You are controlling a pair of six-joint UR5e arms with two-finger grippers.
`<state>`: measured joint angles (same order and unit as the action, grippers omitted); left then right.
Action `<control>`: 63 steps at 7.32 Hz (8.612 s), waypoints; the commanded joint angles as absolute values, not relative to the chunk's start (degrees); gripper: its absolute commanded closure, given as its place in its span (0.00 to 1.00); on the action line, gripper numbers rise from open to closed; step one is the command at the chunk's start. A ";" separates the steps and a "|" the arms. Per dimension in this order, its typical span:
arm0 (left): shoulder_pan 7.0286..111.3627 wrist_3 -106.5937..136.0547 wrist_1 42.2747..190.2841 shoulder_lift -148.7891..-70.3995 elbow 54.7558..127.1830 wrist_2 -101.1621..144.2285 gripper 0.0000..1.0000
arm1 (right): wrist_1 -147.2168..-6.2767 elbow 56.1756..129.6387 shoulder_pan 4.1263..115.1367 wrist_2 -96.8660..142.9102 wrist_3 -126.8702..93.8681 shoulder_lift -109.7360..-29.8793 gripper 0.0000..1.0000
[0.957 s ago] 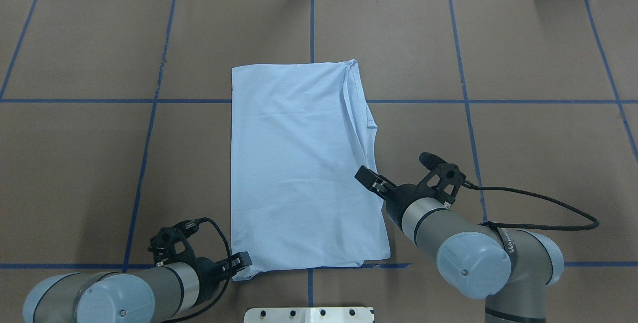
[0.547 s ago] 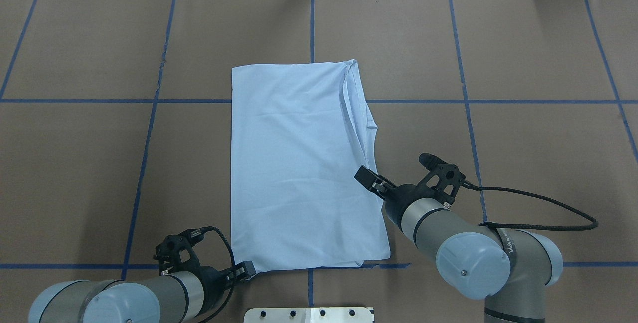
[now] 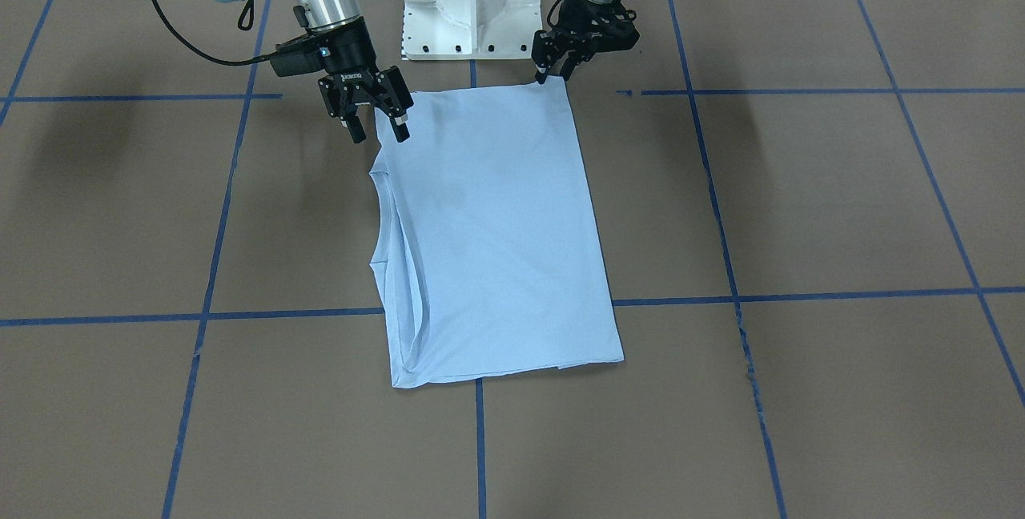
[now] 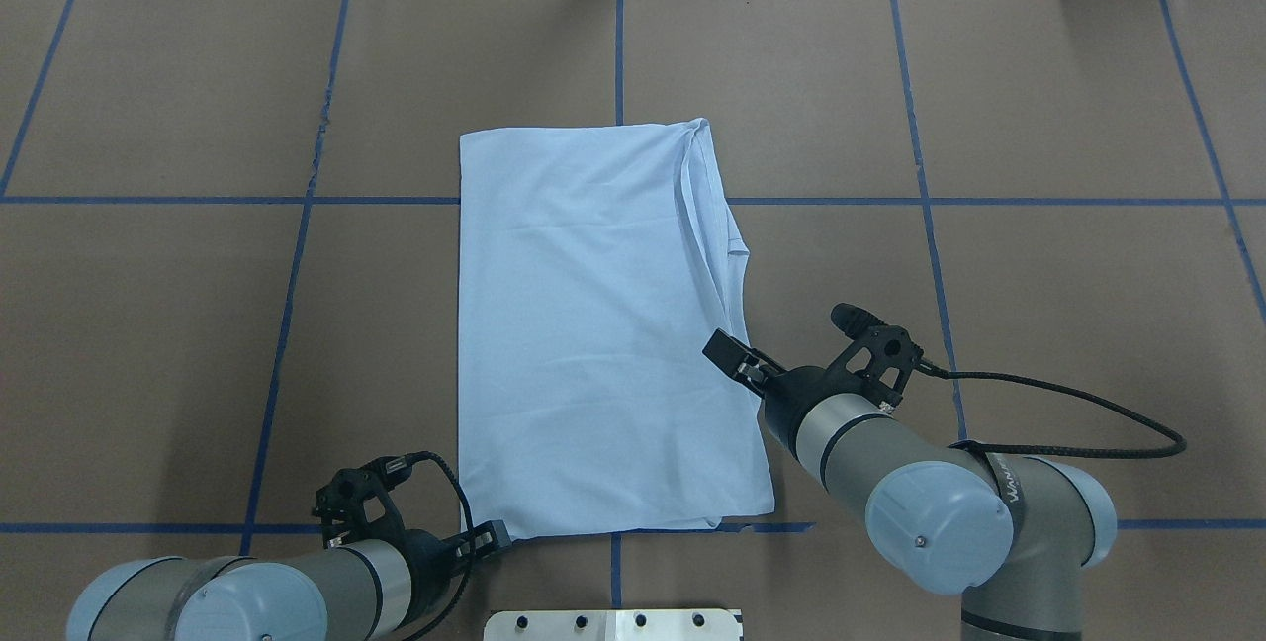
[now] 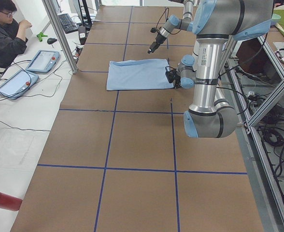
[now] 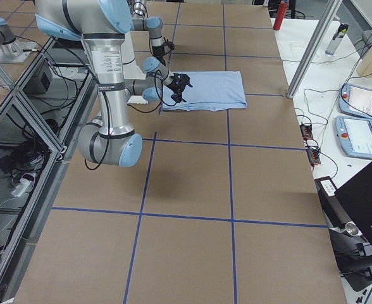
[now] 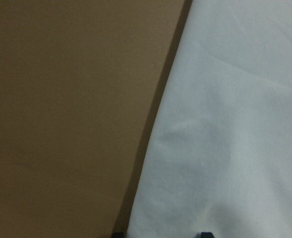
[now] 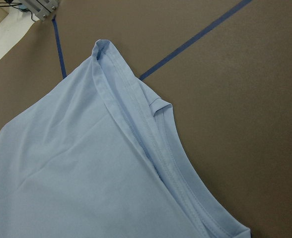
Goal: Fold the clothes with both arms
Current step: 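Grasp the near corners with the left and right grippers, then grasp the near corners of the light blue shirt with both grippers, then lift the near edge with both grippers and fold it farther from the robot, then lay the folded edge down near the far edge with both grippers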
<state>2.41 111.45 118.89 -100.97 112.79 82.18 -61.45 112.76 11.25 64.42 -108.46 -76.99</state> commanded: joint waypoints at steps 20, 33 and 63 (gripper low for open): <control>2.29 111.27 119.00 -101.78 112.41 79.19 1.00 | -88.33 109.25 -0.70 66.71 -128.23 -67.32 0.27; 3.52 109.34 106.10 -101.78 128.92 82.26 1.00 | -93.24 120.05 1.93 66.09 -130.43 -66.01 1.00; 34.89 72.35 114.70 -119.45 95.00 95.97 0.00 | -82.44 88.33 24.17 78.31 -93.72 -47.37 0.00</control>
